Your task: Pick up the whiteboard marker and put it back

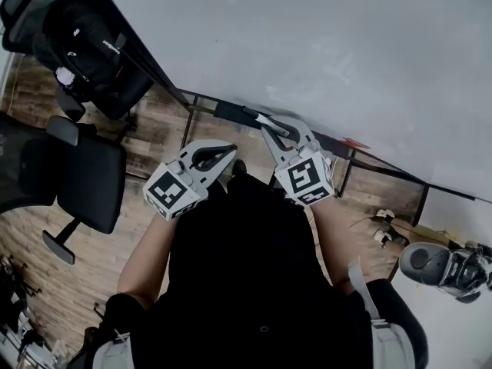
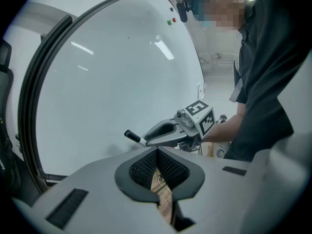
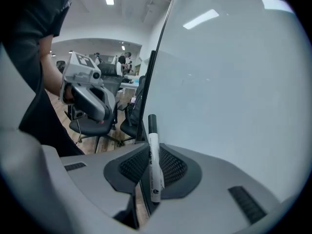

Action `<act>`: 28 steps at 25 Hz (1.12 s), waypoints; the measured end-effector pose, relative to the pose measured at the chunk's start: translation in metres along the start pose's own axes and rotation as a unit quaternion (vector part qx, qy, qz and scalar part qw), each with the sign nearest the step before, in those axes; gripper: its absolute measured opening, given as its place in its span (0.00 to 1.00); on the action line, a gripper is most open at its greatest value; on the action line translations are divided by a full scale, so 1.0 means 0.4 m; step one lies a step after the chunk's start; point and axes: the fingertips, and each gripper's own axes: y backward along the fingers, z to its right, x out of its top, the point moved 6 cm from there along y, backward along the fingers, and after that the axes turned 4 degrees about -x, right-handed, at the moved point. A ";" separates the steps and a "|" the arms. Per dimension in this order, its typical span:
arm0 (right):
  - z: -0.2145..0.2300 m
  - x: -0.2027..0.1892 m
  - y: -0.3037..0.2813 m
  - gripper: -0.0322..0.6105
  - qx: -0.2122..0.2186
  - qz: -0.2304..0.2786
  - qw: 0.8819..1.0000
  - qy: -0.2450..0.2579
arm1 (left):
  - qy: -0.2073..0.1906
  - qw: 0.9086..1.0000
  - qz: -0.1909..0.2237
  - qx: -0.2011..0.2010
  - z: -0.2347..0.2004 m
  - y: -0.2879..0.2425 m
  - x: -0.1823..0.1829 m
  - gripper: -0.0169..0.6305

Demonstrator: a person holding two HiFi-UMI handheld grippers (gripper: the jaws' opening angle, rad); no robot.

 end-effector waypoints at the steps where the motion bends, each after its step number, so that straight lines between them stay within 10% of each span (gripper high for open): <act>1: 0.003 0.011 0.015 0.16 0.001 0.013 1.000 -0.012 | -0.003 1.000 0.001 -0.005 0.003 -0.006 0.005 0.05; 13: 0.074 0.097 0.203 0.16 -0.006 0.146 0.982 -0.122 | -0.039 0.997 -0.003 -0.070 0.038 -0.091 0.076 0.05; 28: 0.205 -0.082 0.522 0.16 -0.107 0.230 0.945 -0.208 | -0.093 0.986 -0.023 -0.136 0.114 -0.237 0.154 0.05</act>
